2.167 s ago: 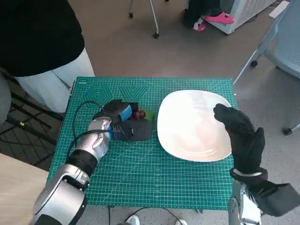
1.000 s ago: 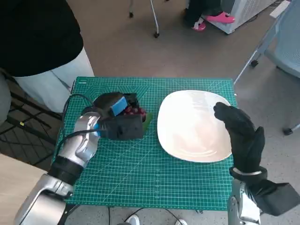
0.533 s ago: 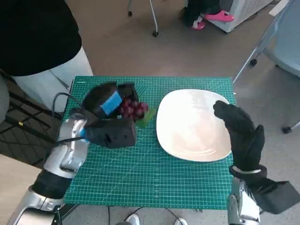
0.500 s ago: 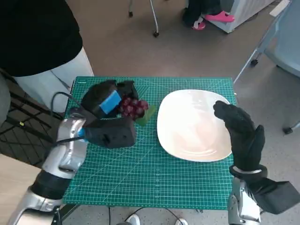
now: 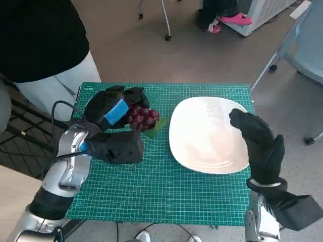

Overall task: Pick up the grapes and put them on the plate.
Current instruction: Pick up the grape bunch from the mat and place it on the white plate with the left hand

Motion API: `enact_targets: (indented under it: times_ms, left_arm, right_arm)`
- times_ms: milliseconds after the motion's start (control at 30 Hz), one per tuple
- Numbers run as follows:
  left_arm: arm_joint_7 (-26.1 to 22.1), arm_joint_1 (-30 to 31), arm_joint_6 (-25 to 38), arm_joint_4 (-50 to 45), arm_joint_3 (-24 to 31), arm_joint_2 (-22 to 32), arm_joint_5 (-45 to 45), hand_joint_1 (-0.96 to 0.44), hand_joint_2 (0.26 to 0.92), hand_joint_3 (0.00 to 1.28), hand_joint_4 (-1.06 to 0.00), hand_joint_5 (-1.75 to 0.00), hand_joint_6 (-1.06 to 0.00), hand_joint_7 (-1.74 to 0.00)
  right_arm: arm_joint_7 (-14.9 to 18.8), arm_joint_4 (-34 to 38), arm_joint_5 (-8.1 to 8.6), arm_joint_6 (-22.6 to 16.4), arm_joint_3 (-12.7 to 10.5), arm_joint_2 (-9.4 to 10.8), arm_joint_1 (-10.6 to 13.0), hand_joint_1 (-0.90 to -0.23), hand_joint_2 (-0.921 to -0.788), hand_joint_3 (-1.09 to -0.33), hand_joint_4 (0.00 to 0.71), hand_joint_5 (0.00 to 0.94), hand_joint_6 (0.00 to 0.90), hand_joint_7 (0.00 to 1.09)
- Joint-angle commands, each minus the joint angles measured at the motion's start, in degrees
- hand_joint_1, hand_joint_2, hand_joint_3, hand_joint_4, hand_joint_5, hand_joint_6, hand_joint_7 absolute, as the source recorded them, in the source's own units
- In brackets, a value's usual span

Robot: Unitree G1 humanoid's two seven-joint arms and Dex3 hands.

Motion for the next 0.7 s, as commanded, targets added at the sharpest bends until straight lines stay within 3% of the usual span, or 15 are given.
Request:
enact_targets:
  times_ms: [33,367,567,700]
  left_arm:
    - [-0.12,-0.09,-0.57,-0.27,0.67,-0.15,-0.42,0.0,0.921,0.17,-0.57,-1.28,-0.52,-1.26]
    - [-1.86,-0.87,1.11,-2.66,-0.1,-1.35,0.14,0.0,0.921,0.16,-0.58,-1.28,-0.52,-1.26]
    - [-3.79,-2.95,2.26,-4.58,-1.24,-3.32,0.51,0.0,0.921,0.16,-0.59,-1.36,-0.54,-1.14]
    - [-5.04,-4.93,2.91,-5.97,-2.33,-4.93,1.22,0.0,0.921,0.19,-0.53,-1.37,-0.52,-1.25]
  right_arm:
    - [0.0,0.53,-0.29,0.5,0.01,0.07,1.1,-0.606,-0.921,-0.896,0.563,0.001,0.199,0.52]
    - [-0.19,0.41,-0.48,0.17,-0.09,0.08,1.48,-0.607,-0.921,-0.896,0.564,0.001,0.2,0.52]
    - [-0.23,0.39,-0.36,0.22,-0.22,0.04,1.57,-0.607,-0.921,-0.895,0.564,0.001,0.201,0.52]
    - [-0.41,0.11,-0.38,0.27,-0.29,0.12,1.88,-0.607,-0.921,-0.895,0.565,0.001,0.202,0.52]
